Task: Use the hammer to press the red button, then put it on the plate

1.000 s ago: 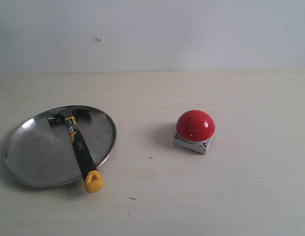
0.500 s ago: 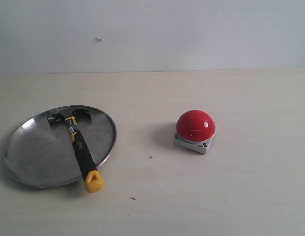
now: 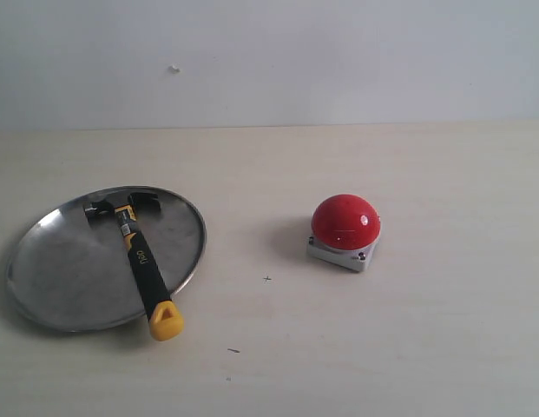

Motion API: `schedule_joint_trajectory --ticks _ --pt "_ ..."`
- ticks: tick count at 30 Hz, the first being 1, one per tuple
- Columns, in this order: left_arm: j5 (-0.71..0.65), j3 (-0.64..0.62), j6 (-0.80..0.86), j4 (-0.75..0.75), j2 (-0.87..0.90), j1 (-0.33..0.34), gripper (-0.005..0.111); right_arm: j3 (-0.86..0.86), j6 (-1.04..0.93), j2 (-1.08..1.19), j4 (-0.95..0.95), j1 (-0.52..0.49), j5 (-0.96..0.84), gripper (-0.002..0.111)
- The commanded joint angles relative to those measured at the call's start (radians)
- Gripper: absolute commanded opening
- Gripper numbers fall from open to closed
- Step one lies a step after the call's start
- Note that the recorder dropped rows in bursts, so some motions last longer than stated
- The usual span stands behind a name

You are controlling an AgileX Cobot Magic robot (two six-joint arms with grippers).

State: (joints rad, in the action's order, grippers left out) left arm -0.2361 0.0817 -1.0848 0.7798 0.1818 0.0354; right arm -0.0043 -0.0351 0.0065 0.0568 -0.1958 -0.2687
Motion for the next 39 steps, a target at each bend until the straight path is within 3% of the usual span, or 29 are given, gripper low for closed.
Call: schedule_joint_trajectory --ticks 1,5,7,9,12,14,39 --pt "-0.004 -0.004 0.016 -0.002 -0.008 0.003 0.0 0.004 -0.003 -0.006 0.006 0.002 0.003 0.0" --pt "-0.026 -0.036 0.086 -0.01 -0.066 0.005 0.0 0.004 -0.003 -0.006 0.006 0.002 0.003 0.0" --pt "-0.087 -0.053 0.187 -0.093 -0.09 0.007 0.0 0.004 -0.003 -0.006 0.006 0.002 0.003 0.0" --pt "-0.132 -0.055 0.412 -0.312 -0.121 0.015 0.0 0.004 -0.003 -0.006 0.006 0.002 0.003 0.0" --pt "-0.087 -0.055 0.86 -0.625 -0.155 0.028 0.0 0.004 0.004 -0.006 0.006 0.002 0.005 0.0" --pt "-0.082 -0.055 1.034 -0.756 -0.172 0.033 0.0 0.004 0.004 -0.006 0.006 0.002 0.005 0.0" --pt "-0.116 -0.082 1.021 -0.716 -0.182 0.035 0.0 0.004 0.003 -0.006 0.006 0.004 0.005 0.0"
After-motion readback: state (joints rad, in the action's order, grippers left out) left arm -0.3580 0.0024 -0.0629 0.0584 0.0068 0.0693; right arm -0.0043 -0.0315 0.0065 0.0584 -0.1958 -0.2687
